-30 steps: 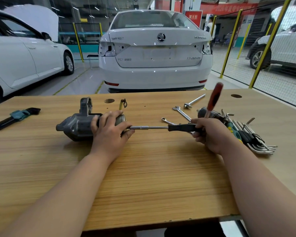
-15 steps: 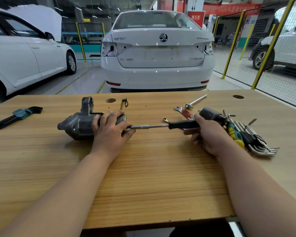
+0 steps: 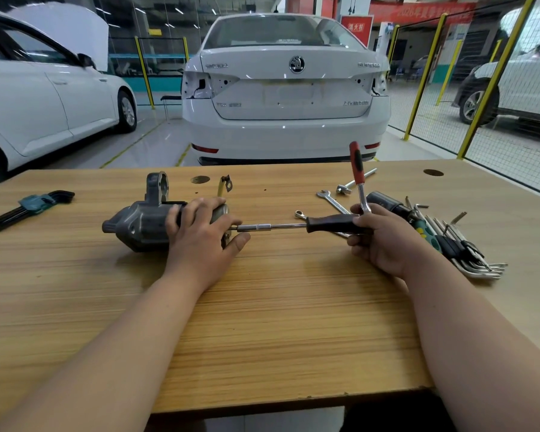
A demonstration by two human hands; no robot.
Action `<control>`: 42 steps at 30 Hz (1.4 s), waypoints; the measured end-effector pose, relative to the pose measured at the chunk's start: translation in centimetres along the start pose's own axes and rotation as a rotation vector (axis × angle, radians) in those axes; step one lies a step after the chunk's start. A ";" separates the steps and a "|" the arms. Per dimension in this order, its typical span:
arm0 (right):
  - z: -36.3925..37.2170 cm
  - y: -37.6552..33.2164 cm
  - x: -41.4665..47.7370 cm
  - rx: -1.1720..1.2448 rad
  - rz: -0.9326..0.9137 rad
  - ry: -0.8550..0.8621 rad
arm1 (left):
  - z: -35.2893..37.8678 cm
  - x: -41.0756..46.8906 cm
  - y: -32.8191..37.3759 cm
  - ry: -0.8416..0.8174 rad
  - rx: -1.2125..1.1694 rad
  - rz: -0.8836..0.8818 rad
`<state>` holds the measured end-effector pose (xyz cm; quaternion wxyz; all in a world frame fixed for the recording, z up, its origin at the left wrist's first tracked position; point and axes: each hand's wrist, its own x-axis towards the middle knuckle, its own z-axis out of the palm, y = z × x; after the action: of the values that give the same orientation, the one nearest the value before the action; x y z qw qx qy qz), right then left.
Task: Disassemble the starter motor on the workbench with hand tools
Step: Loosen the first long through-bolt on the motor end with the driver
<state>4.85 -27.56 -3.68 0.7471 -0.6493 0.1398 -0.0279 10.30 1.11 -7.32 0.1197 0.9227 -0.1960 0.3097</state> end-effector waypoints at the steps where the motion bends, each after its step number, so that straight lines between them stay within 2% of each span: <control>1: 0.0 0.0 0.1 0.017 0.002 0.007 | 0.0 0.0 0.0 -0.002 0.001 -0.001; 9: 0.5 0.1 0.0 0.028 0.007 0.016 | -0.3 0.0 0.2 -0.006 -0.024 -0.012; 14: 0.3 0.4 0.2 -0.351 -0.108 0.079 | -0.6 0.0 0.3 0.002 -0.051 0.001; 18: 0.1 0.4 0.6 -0.259 -0.033 0.150 | -0.7 -0.1 0.4 0.013 -0.086 0.018; 22: -0.1 0.3 0.9 -0.269 0.059 0.240 | -0.7 -0.2 0.4 0.024 -0.095 0.013; 28: -0.3 0.4 0.7 -0.333 -0.038 0.143 | -0.4 0.0 0.2 0.026 -0.071 0.011; 33: -0.3 0.4 0.5 -0.216 -0.085 0.094 | -0.1 0.0 0.2 0.027 -0.039 0.005; 38: -0.5 0.2 0.3 0.116 -0.031 -0.037 | -0.1 0.0 0.1 0.019 -0.033 0.013; 42: -0.7 0.2 0.1 0.289 -0.032 -0.141 | -0.2 0.0 0.2 0.012 -0.031 0.013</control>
<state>4.78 -28.18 -3.93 0.8400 -0.5377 0.0710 -0.0139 10.09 1.01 -7.14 0.1333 0.9175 -0.2059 0.3130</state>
